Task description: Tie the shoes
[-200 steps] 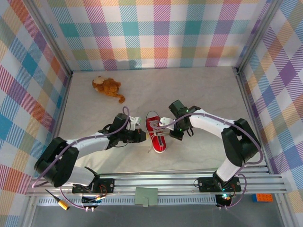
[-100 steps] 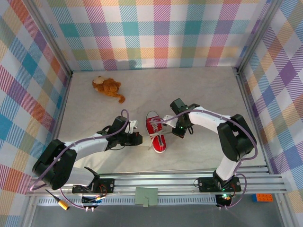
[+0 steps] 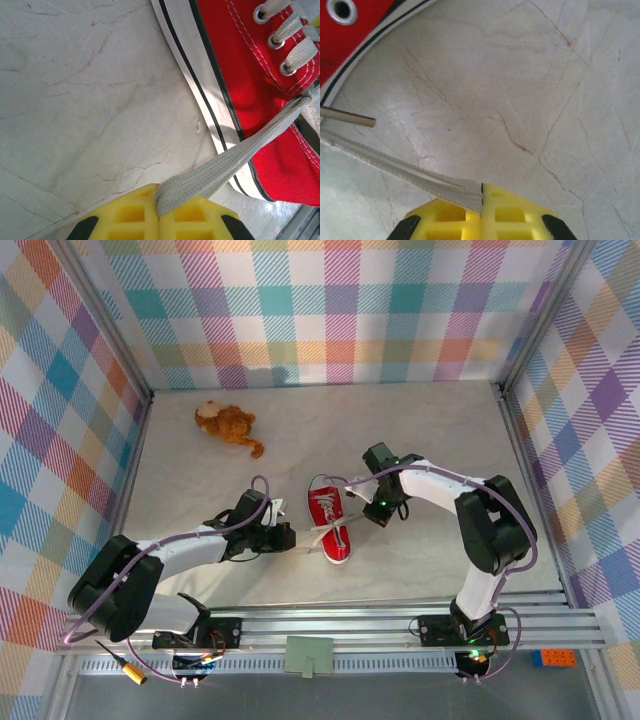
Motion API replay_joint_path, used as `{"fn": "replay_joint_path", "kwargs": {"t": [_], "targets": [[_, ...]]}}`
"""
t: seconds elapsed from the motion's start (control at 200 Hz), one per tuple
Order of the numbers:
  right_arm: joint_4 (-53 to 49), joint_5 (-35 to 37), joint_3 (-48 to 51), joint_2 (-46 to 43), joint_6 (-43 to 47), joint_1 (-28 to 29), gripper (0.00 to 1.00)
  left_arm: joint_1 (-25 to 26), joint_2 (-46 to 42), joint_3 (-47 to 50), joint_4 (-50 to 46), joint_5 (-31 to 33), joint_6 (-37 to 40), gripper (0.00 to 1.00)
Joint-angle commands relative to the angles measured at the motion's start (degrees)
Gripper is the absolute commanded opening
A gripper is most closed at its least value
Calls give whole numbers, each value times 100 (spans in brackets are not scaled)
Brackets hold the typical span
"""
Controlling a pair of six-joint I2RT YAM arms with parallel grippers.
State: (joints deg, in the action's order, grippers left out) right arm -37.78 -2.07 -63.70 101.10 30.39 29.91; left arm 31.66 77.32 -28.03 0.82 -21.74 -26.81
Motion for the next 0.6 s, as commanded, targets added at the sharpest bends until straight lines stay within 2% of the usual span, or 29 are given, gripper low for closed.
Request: {"fn": "replay_joint_path", "kwargs": {"t": [0.0,0.245,0.595], "targets": [[-195,70,-99,96,-196,-165,0,-112,82,193,-130,125,-139,0],[-203,-98,-100,121,-302,-277,0,-133,-199,367,-256,387,-215,0],[-242,-670,-12,49,-439,-381,0,-186,-302,282,-353,390,-177,0]]}}
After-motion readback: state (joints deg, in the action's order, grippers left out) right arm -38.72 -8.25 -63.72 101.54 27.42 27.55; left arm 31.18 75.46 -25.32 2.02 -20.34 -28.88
